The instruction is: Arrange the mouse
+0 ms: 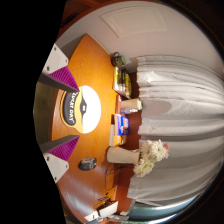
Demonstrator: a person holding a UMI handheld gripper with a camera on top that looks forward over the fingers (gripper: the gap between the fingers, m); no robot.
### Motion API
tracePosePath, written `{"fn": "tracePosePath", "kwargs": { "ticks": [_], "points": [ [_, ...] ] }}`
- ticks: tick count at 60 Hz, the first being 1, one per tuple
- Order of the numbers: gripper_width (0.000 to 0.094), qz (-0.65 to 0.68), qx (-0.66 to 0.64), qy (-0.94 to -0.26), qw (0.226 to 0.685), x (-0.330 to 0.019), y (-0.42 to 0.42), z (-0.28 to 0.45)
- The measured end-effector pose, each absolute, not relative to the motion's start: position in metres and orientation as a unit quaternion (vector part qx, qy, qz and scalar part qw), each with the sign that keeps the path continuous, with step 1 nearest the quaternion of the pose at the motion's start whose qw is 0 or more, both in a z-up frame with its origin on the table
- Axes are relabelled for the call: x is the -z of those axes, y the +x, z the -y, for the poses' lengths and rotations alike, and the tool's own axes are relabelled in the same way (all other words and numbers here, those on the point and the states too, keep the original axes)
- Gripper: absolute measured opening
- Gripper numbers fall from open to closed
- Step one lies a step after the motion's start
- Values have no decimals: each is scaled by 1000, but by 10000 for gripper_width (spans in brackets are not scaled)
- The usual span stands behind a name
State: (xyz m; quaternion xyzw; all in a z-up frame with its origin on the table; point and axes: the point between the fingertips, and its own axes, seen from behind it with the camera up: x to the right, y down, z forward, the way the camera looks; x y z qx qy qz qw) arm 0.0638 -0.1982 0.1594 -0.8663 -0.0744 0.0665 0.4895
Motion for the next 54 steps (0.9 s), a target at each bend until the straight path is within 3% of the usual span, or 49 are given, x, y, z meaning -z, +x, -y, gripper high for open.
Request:
{"fn": "tracePosePath", "kwargs": {
  "ticks": [3,17,44,50,54],
  "points": [
    [856,73,-50,-874,478,-108,99,197],
    [856,28,4,-900,434,-39,200,170],
    [851,3,53,-908,416,2,304,24],
    [804,2,44,-909,415,6,310,2],
    [721,1,40,-907,418,6,314,-9]
  ]
}}
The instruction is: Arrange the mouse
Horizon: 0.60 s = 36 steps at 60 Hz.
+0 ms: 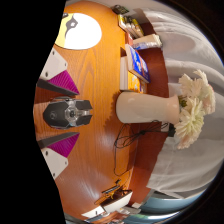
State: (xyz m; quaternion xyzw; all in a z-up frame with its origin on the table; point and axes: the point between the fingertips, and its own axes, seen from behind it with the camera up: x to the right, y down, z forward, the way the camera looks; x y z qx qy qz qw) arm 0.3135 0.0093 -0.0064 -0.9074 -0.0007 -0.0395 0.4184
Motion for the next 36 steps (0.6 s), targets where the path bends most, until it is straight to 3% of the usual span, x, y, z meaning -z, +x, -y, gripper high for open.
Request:
{"fn": "tracePosePath", "kwargs": {
  "ticks": [5,10,19,29,36],
  "points": [
    [517,-3,17,-909,417,12,310,-18],
    [497,-1,15,-910,415,12,310,-19],
    [371,-17,9,-914,405,11,311,-20],
    [348,-42,8,-926,375,10,309,-21],
    [349,-64,27,-915,399,-33,307,-28]
  ]
}}
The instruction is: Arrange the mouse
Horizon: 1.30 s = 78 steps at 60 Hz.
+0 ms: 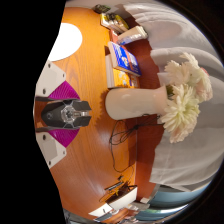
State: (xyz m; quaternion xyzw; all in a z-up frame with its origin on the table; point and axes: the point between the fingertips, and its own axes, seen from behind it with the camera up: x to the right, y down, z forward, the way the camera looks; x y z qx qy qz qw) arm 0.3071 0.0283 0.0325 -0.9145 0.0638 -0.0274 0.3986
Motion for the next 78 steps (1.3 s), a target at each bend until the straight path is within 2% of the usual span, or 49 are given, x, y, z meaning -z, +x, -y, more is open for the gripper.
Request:
{"fn": "tracePosePath", "kwargs": {
  "ticks": [14,19,24,31,44,52,58,62,73,75,78],
  "points": [
    [351,-79,47,-861,499,-180,243,-42],
    [350,-67,40,-849,522,-214,200,-43],
    [351,-49,21,-845,532,-225,150,-45],
    [354,-31,-5,-865,500,-192,86,-47],
    [352,-18,-2,-912,409,-62,39,-23],
    [351,-14,9,-926,378,-12,38,1],
    [368,-19,2,-933,360,11,36,12],
    [371,-13,5,-927,374,10,35,10],
    [496,-4,-4,-926,376,12,35,8],
    [545,-5,-6,-929,369,13,36,10],
    [721,-11,-3,-933,360,9,39,14]
  ]
}}
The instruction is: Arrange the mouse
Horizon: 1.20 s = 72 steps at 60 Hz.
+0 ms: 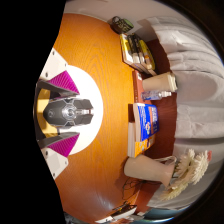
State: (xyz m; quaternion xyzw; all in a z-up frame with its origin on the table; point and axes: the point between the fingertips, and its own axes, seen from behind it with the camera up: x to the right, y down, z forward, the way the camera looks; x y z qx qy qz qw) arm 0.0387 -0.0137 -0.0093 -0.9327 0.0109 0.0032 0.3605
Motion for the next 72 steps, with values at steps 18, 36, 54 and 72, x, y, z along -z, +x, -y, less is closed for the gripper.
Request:
{"fn": "tracePosePath", "kwargs": {
  "ticks": [18,36,54,72],
  "points": [
    [848,9,-26,-911,412,-104,39,52],
    [853,23,-39,-879,474,-217,55,113],
    [849,19,-47,-867,496,-245,74,151],
    [847,20,-50,-870,490,-237,80,167]
  ]
}}
